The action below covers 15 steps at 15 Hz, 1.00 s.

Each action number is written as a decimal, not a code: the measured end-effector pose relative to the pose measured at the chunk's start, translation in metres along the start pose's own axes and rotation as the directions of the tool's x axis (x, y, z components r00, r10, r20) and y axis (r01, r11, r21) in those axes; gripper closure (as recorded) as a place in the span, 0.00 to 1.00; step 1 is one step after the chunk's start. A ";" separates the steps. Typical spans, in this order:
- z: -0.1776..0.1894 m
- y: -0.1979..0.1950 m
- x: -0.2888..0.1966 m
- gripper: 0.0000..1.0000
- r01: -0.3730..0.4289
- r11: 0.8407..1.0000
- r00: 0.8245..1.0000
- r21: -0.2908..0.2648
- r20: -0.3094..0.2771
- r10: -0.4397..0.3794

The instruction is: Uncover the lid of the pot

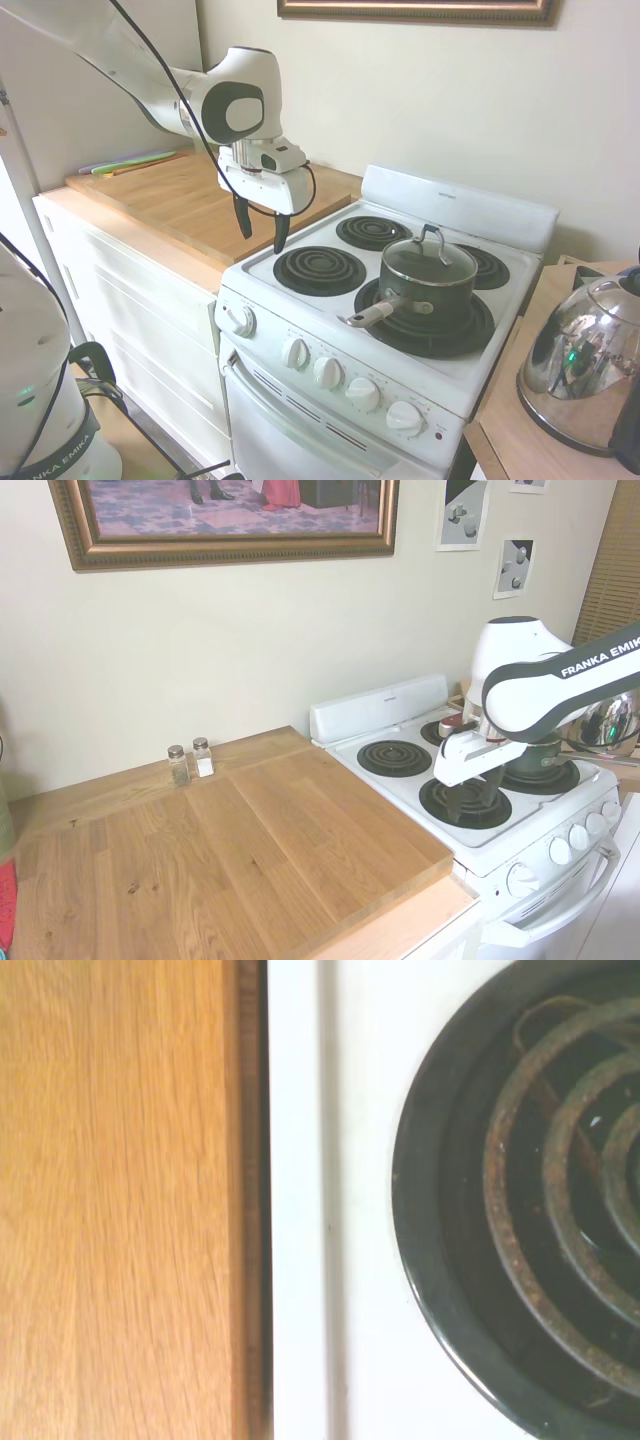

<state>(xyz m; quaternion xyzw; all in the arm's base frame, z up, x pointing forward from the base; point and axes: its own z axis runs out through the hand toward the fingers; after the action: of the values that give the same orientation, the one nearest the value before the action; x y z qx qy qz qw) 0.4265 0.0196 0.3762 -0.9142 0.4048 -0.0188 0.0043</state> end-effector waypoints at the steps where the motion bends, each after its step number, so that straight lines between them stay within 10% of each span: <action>1: 0.001 0.000 0.000 0.00 0.000 1.000 1.000 -0.001 0.001 0.000; 11: -0.085 0.093 0.042 0.00 -0.014 0.991 0.997 0.135 -0.077 0.024; 15: -0.142 0.179 0.081 0.00 0.024 0.982 0.970 0.185 -0.243 0.022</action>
<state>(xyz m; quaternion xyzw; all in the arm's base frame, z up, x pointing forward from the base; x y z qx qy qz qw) 0.3428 -0.1601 0.5161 -0.9007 0.3982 -0.1689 0.0404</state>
